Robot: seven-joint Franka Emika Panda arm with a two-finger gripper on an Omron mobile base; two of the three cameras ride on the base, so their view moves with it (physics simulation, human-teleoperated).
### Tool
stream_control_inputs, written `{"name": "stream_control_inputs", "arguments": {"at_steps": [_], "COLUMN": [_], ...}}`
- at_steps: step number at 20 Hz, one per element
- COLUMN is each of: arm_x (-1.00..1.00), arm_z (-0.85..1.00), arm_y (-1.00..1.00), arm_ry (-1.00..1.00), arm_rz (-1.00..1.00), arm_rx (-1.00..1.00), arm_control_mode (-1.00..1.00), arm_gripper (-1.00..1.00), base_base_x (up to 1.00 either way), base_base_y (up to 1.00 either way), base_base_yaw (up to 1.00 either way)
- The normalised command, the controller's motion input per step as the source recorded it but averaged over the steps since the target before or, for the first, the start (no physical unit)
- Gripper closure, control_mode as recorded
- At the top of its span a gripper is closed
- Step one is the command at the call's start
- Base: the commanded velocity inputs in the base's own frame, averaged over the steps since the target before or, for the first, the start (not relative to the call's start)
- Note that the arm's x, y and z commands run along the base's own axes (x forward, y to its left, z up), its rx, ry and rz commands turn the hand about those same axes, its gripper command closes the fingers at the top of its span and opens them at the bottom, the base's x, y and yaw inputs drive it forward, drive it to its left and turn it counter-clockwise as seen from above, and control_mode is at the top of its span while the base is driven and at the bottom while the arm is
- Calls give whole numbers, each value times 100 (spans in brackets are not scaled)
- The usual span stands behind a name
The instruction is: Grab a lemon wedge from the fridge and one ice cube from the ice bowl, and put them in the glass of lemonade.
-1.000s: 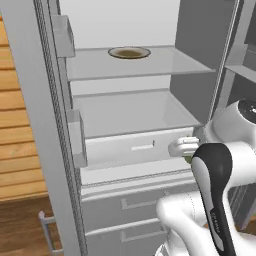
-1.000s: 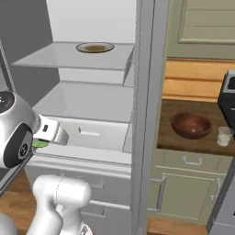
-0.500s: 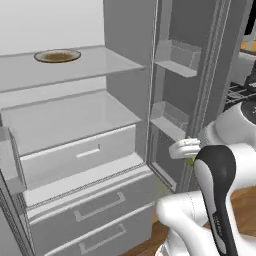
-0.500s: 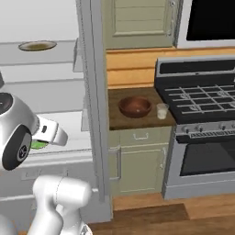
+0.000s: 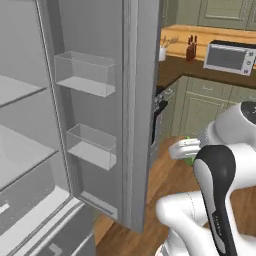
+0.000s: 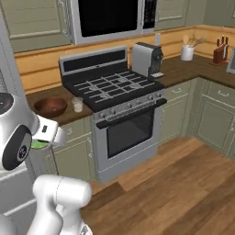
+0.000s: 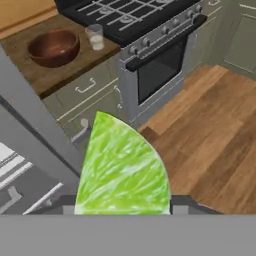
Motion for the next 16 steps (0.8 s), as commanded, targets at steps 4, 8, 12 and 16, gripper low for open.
{"name": "stream_control_inputs", "arguments": {"at_steps": [4, 8, 12, 16], "arm_x": [0, 0, 0, 0], "arm_z": [0, 0, 0, 0], "arm_y": [0, 0, 0, 0], "arm_ry": [0, 0, 0, 0], "arm_rz": [0, 0, 0, 0], "arm_rx": [0, 0, 0, 0], "arm_control_mode": [100, 100, 100, 100], "arm_gripper": [100, 100, 100, 100], "base_base_x": [50, 100, 100, 100], "base_base_y": [-69, -54, -59, -28], "base_base_yaw": [-49, -3, 27, 66]}}
